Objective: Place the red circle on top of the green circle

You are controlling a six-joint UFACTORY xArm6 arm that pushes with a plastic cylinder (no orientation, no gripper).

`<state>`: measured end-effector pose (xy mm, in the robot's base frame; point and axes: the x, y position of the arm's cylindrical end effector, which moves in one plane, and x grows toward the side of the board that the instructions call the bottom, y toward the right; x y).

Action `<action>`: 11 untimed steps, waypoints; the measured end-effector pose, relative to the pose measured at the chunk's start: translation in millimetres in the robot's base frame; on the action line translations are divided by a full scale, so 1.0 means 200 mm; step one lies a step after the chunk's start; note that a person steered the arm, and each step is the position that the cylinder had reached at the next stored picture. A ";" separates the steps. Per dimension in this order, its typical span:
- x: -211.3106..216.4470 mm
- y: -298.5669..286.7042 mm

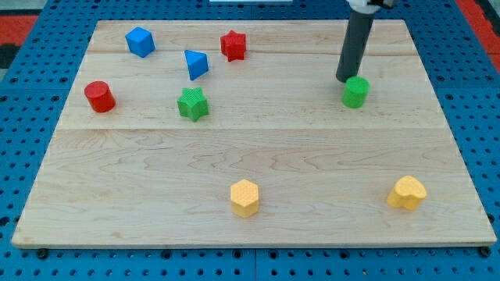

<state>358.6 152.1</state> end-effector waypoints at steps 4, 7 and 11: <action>0.37 -2.06; 0.13 -2.17; 0.07 -1.34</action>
<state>372.2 -115.0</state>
